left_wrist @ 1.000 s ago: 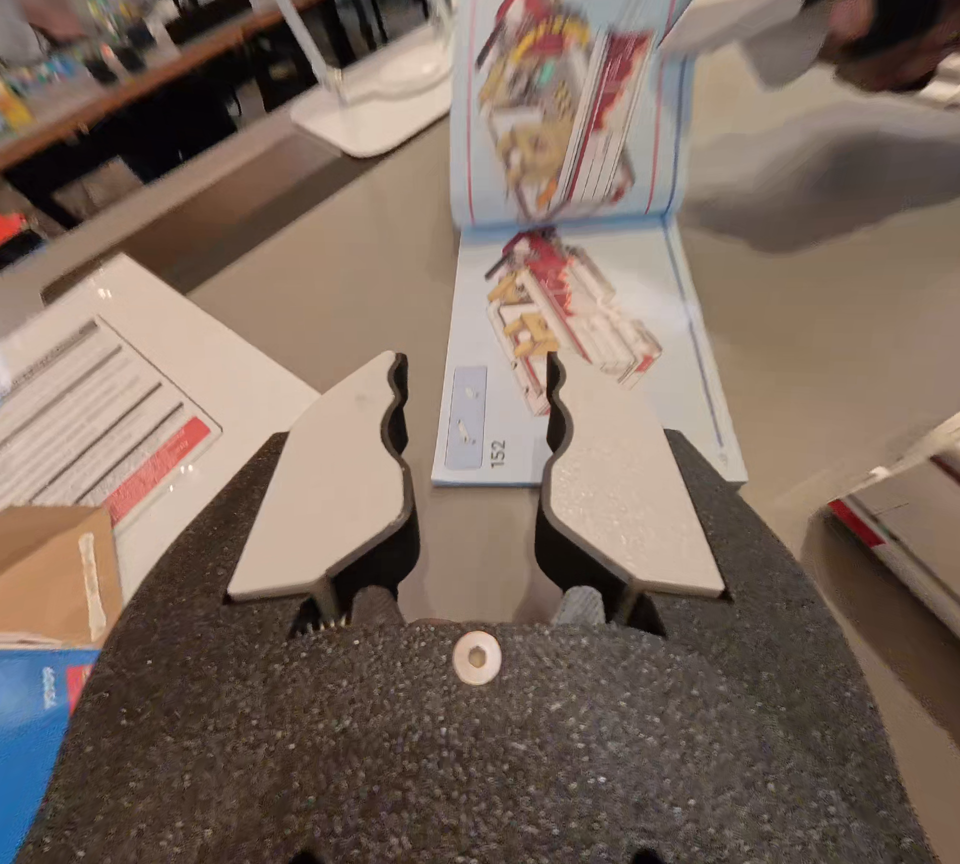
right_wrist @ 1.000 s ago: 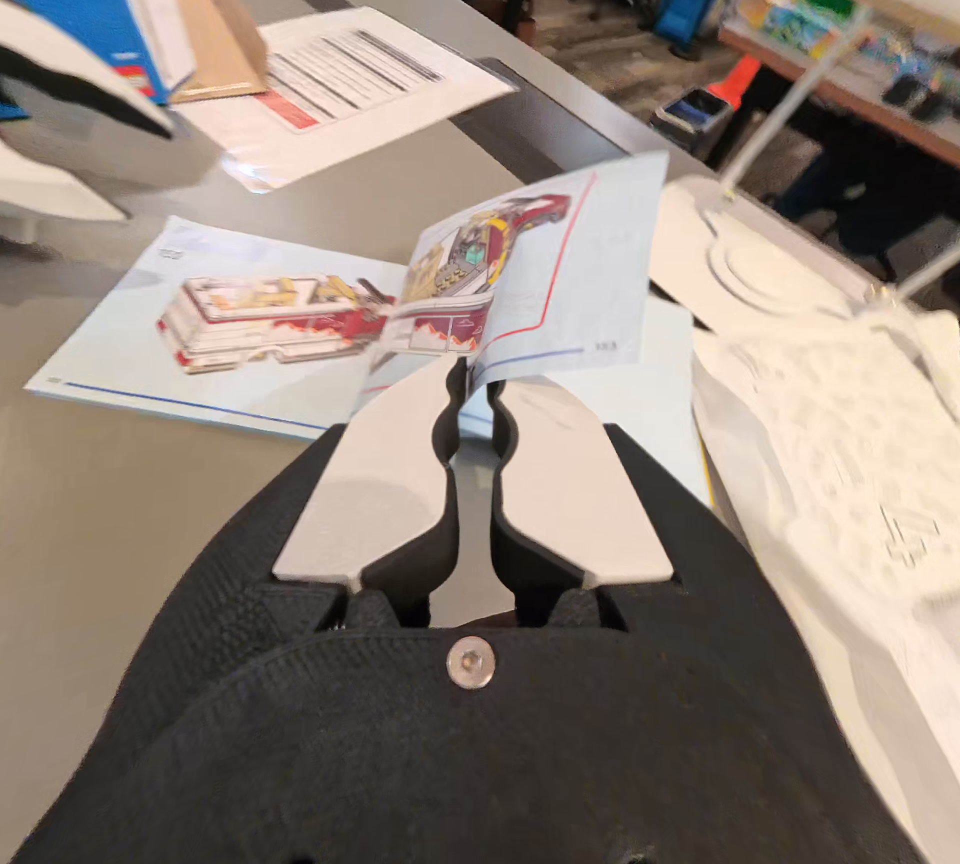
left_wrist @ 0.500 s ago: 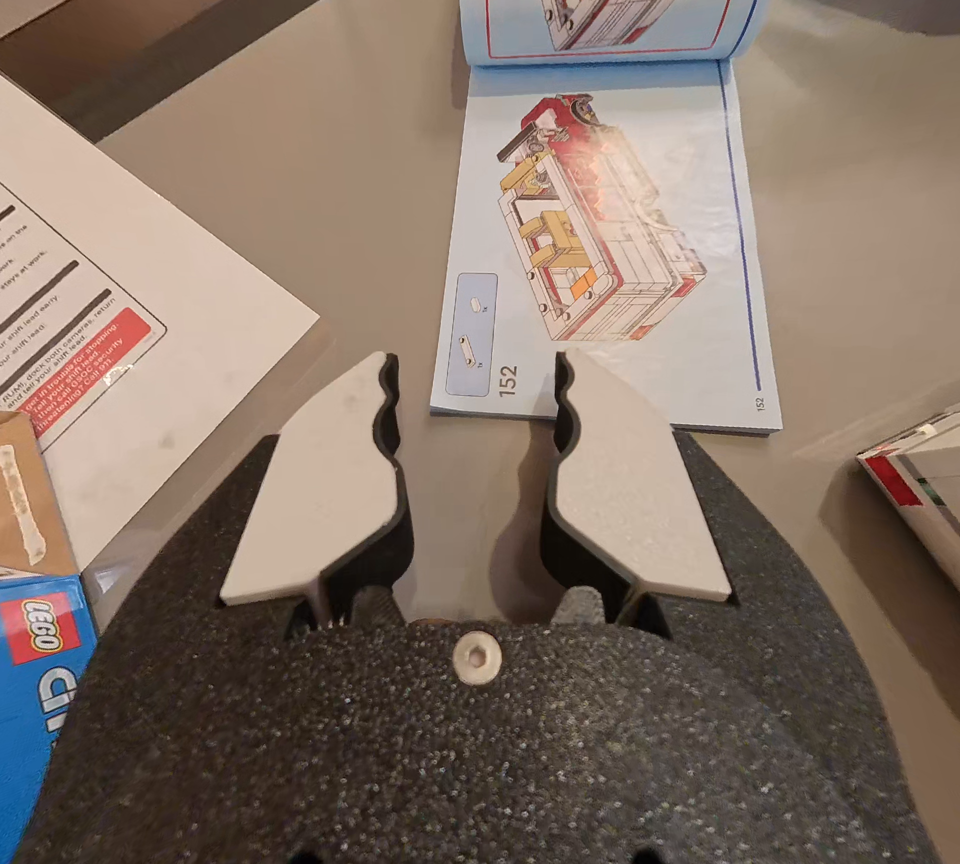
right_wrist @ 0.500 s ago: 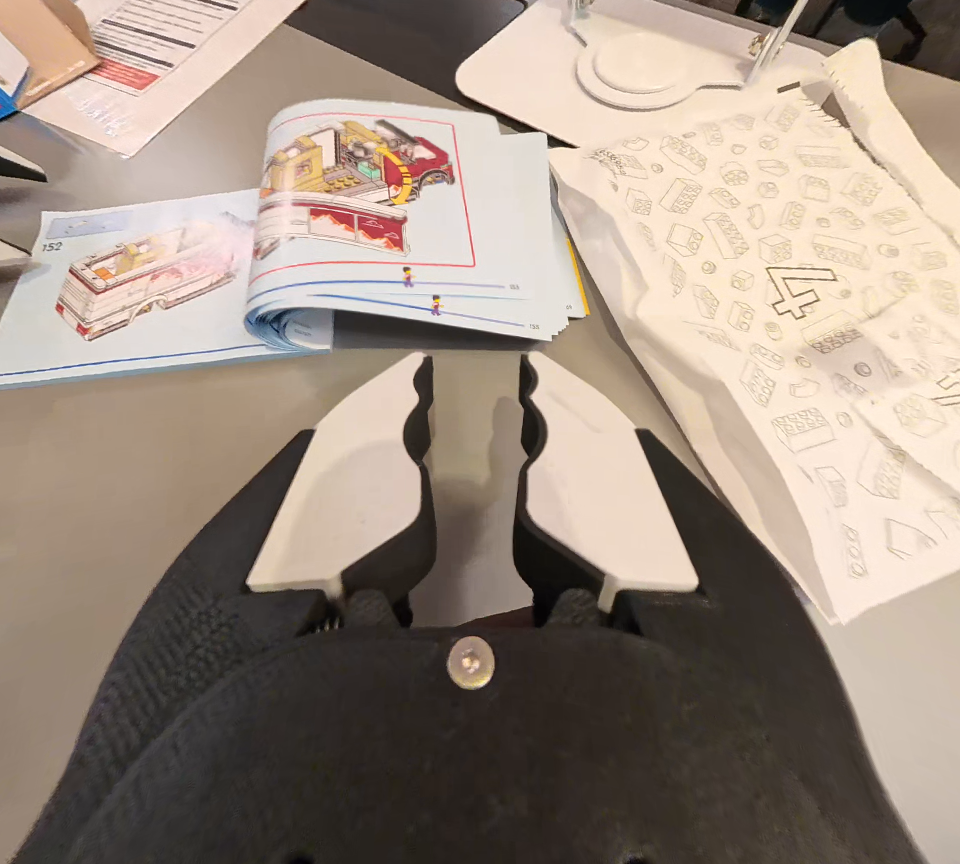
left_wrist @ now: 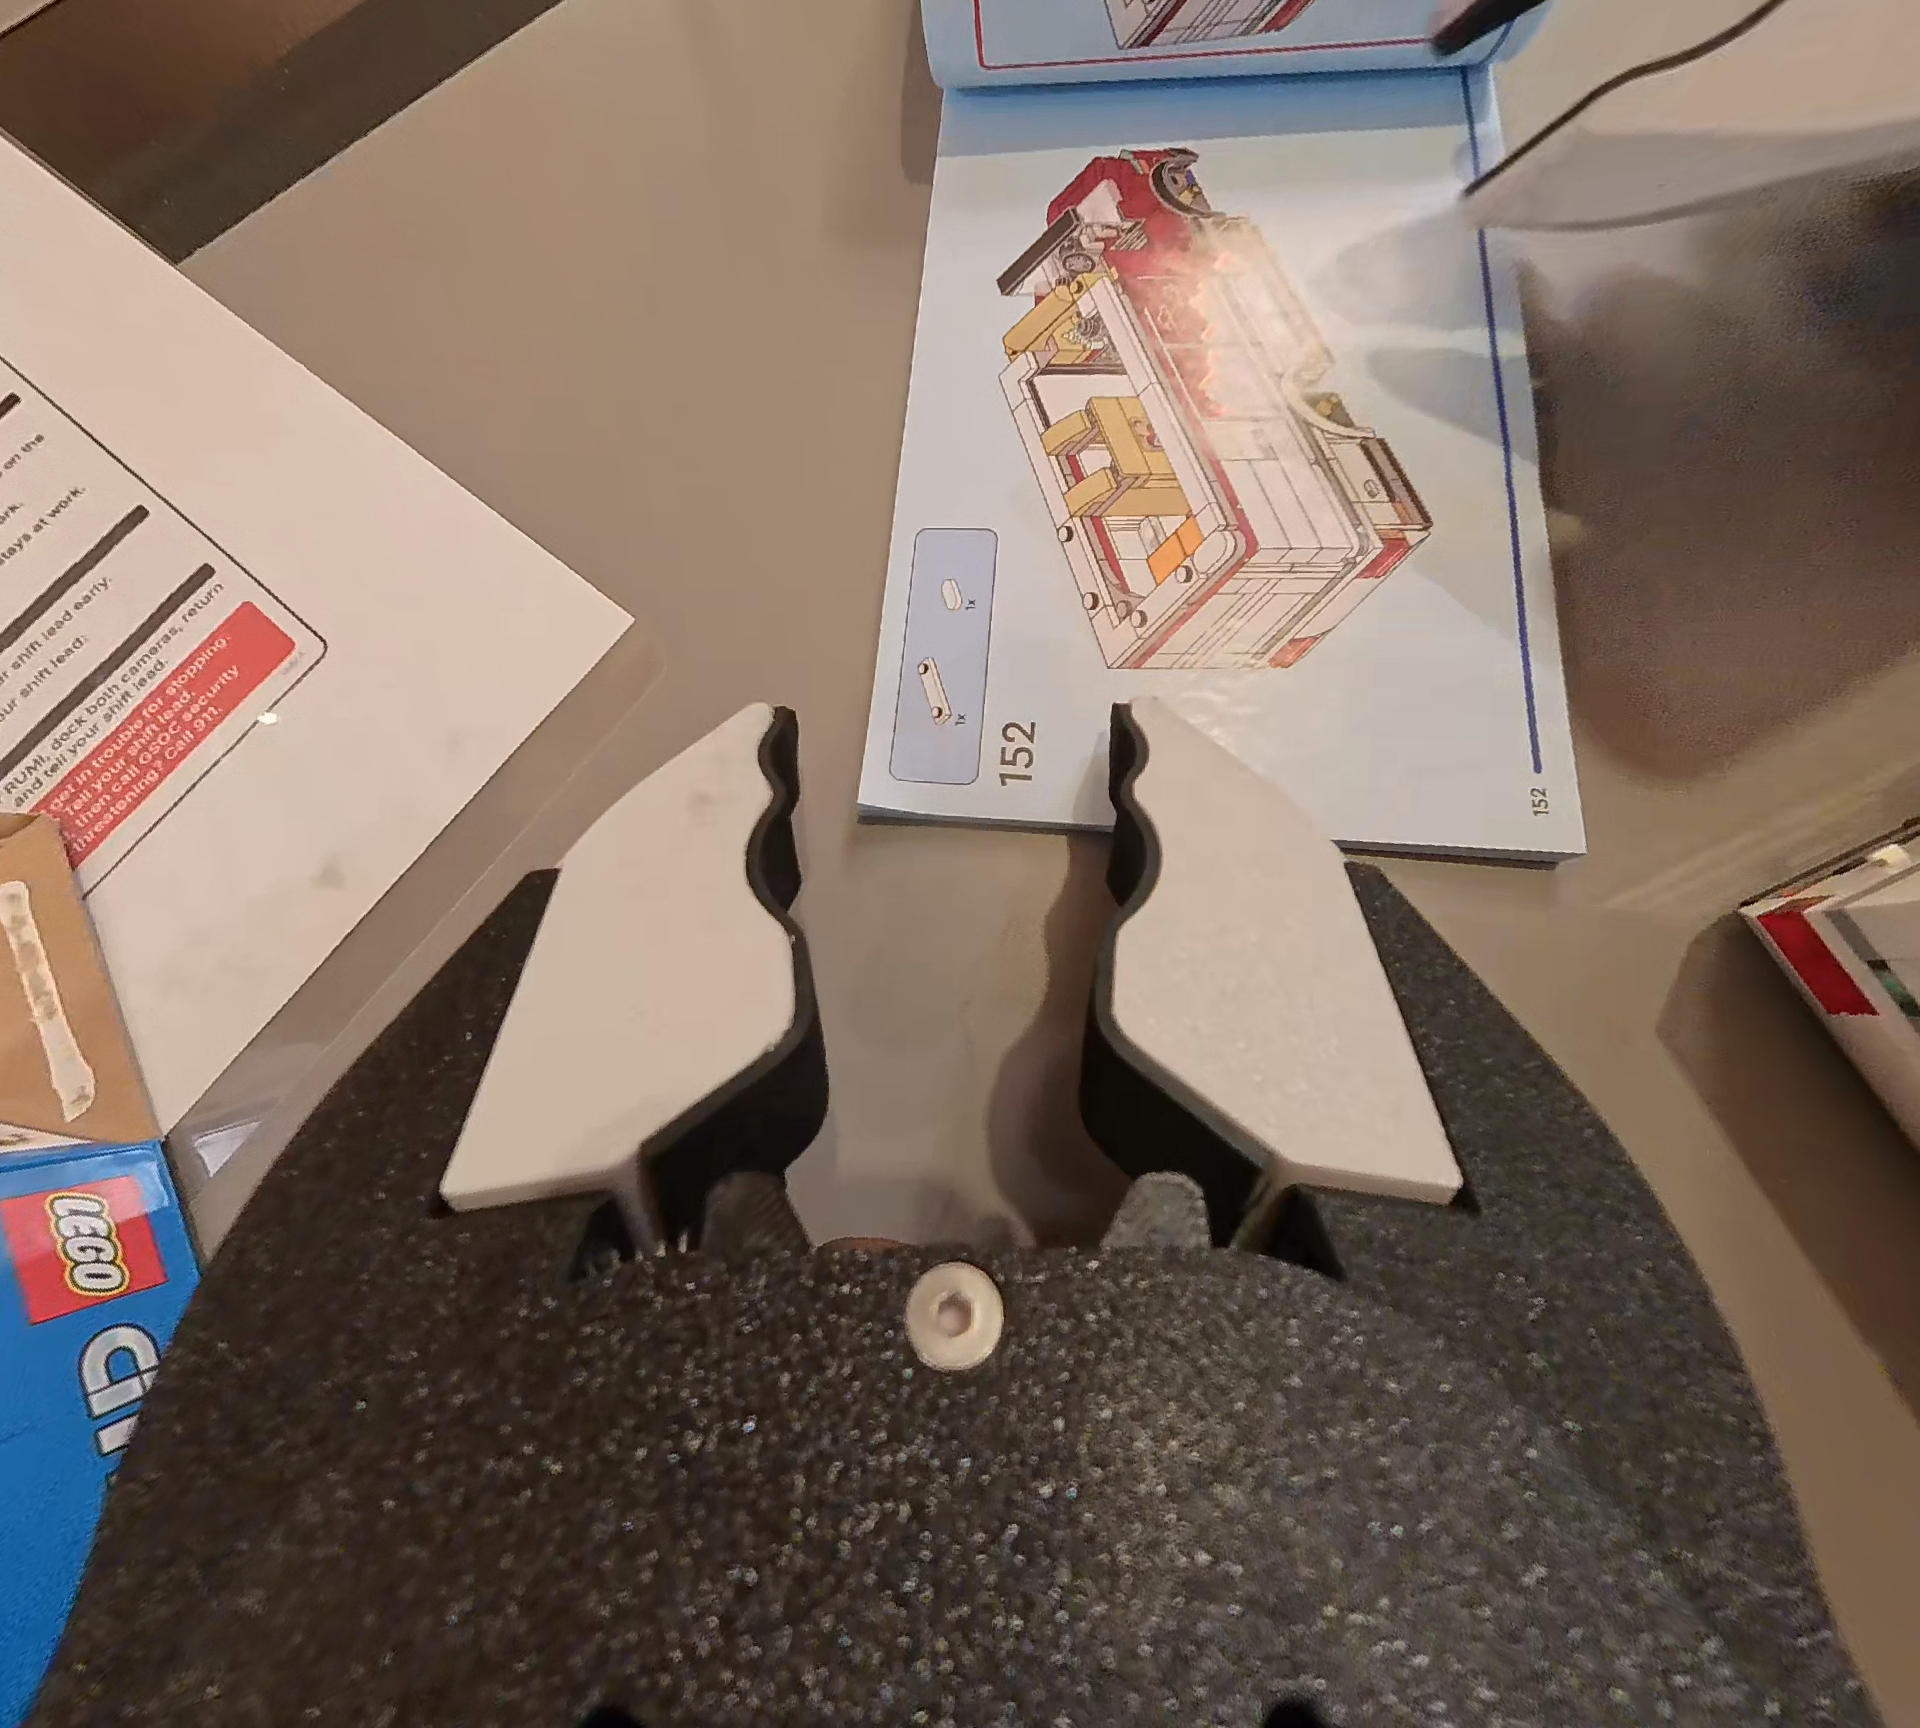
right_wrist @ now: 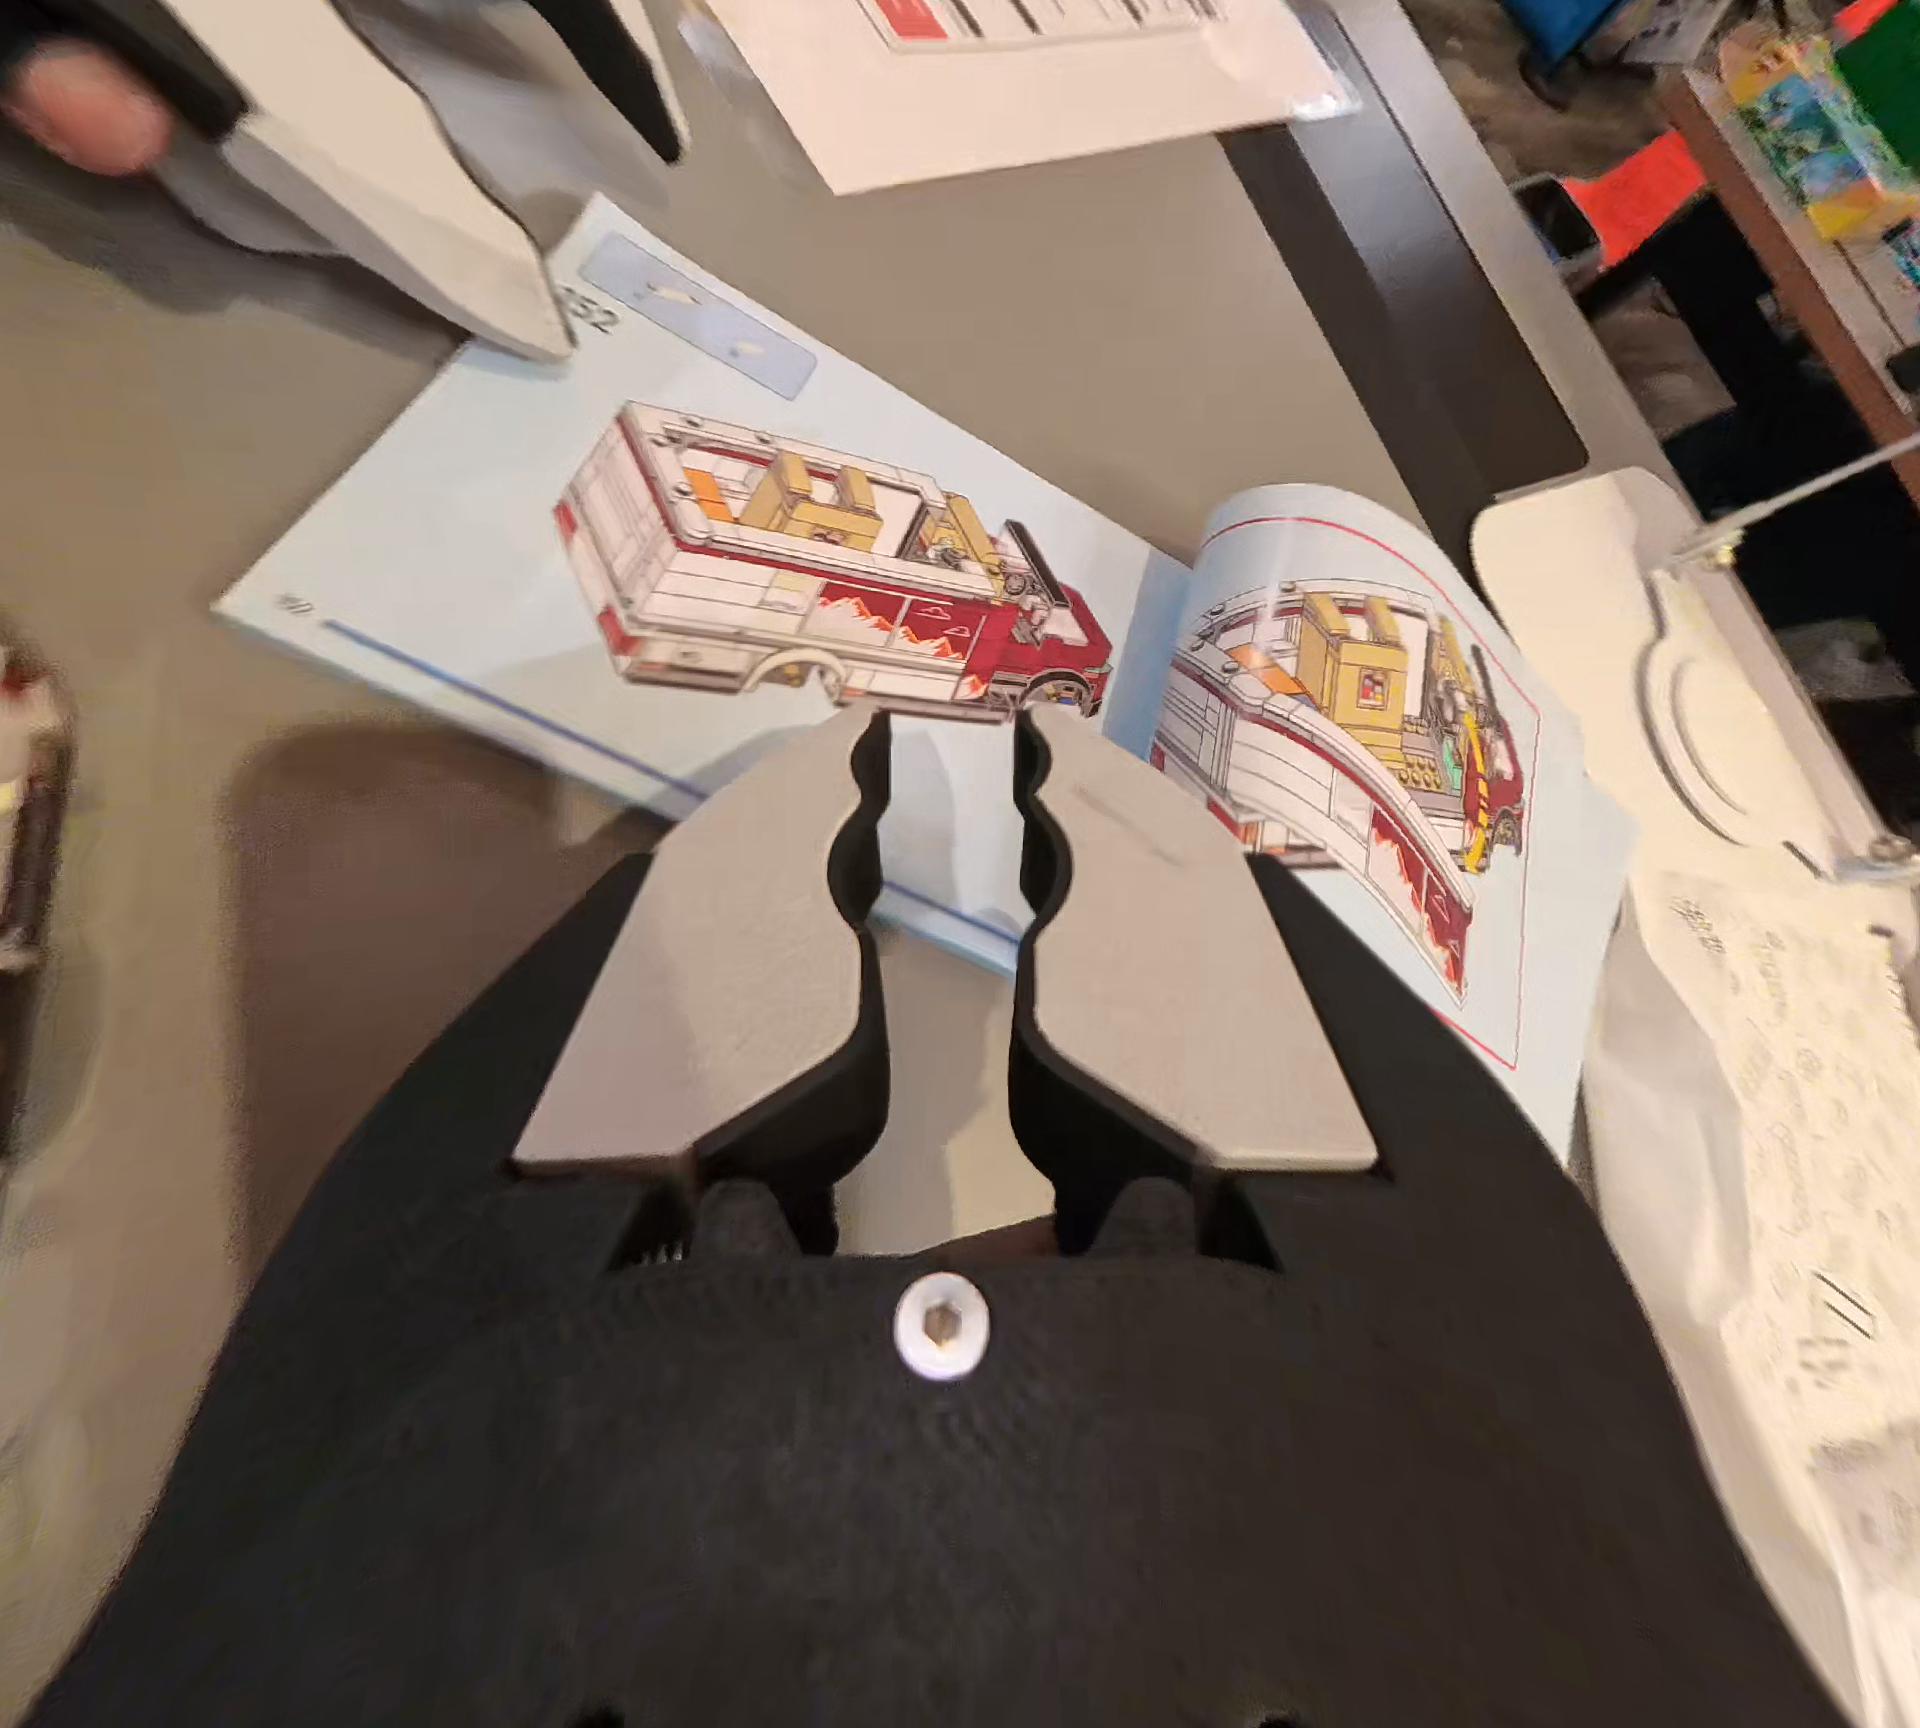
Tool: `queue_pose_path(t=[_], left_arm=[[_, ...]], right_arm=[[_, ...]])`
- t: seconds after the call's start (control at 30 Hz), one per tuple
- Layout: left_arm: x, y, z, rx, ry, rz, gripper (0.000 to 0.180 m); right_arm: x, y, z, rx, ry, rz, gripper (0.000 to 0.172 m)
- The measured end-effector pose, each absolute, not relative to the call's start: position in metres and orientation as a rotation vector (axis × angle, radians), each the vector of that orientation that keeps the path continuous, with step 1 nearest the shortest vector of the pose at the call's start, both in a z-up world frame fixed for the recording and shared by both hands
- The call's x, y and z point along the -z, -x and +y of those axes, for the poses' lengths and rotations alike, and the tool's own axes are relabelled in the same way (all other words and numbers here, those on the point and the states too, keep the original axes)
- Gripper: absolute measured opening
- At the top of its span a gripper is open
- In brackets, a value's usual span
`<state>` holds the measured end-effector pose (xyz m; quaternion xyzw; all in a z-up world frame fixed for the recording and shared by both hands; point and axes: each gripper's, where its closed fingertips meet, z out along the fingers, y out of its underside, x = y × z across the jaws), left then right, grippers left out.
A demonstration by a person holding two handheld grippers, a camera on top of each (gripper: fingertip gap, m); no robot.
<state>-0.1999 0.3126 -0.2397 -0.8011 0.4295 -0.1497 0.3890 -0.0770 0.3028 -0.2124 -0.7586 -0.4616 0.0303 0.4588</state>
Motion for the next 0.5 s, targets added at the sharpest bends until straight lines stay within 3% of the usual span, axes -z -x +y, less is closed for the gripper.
queue_pose_path(t=[0.2,0.5], left_arm=[[0.240,0.200,0.312,0.381,2.037,1.098,0.058],[0.240,0.199,0.312,0.378,2.041,1.099,0.058]], right_arm=[[0.219,0.051,0.336,0.148,1.939,-1.037,0.018],[0.210,0.010,0.338,0.101,1.982,-0.918,0.020]])
